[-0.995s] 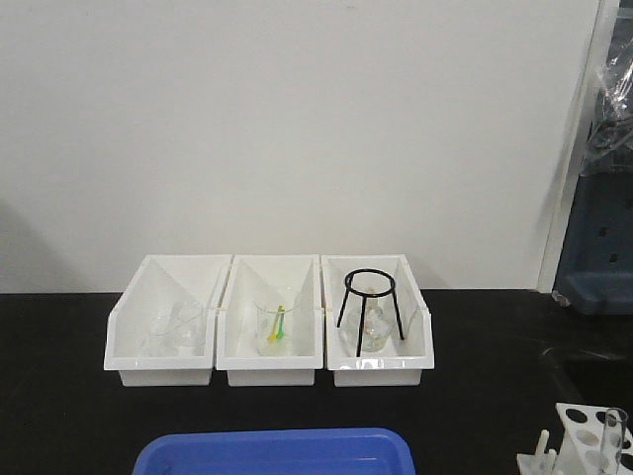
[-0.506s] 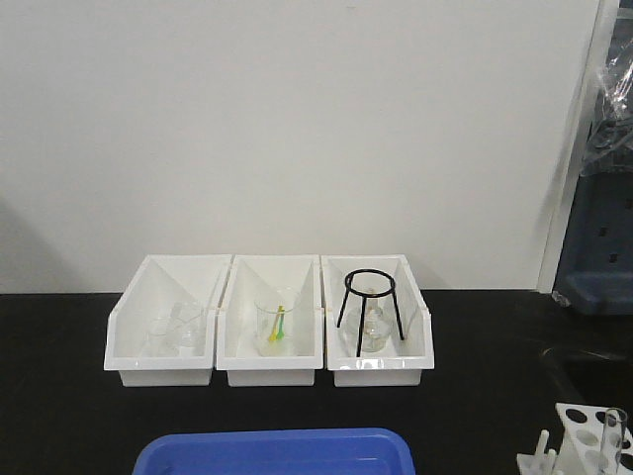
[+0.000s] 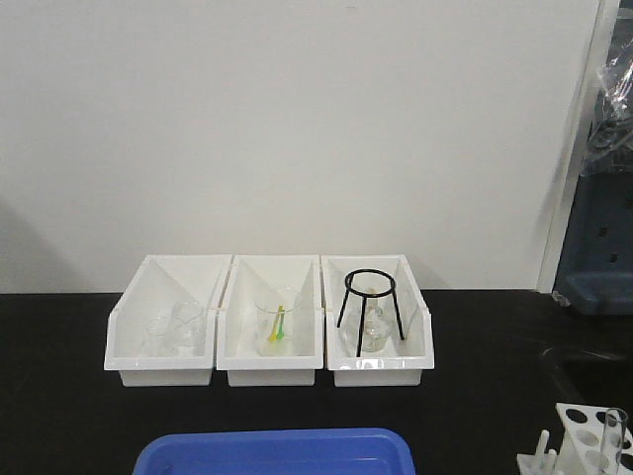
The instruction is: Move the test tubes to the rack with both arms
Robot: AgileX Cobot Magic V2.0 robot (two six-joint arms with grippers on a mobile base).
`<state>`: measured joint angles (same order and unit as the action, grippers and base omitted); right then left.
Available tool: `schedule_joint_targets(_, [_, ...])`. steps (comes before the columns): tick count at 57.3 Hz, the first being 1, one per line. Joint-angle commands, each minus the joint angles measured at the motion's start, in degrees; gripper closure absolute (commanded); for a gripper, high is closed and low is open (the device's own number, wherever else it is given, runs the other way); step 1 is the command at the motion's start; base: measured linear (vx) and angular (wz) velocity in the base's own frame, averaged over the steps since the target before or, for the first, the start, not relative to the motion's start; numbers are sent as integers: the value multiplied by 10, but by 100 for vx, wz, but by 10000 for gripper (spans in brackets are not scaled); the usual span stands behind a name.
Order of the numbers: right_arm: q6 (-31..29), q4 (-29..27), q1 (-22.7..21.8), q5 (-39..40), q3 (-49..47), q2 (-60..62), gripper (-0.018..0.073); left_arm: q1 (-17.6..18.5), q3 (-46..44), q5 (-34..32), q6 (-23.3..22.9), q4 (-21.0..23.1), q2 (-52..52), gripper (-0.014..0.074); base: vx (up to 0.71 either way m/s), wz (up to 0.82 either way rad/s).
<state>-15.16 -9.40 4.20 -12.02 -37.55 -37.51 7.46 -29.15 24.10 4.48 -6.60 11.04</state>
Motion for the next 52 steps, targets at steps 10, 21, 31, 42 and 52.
schedule_joint_targets(10, [-5, 3, -3, 43, -21, 1, -17, -70, 135, -124, 22, 71, -100, 602, 0, 0])
schedule_joint_targets(21, [-5, 3, -3, 44, -21, 1, -17, -79, 239, -196, 9, 91, -124, 602, 0, 0])
schedule_joint_targets(31, [-5, 3, -3, 43, -21, 1, -17, -79, 293, -226, 11, 132, -124, 602, 0, 0])
schedule_joint_targets(42, [-5, 3, -3, 44, -21, 1, -17, -79, 292, -215, 12, 127, -124, 602, 0, 0])
schedule_joint_targets(52, [-5, 3, -3, 43, -21, 1, -17, -79, 292, -215, 12, 127, -124, 602, 0, 0])
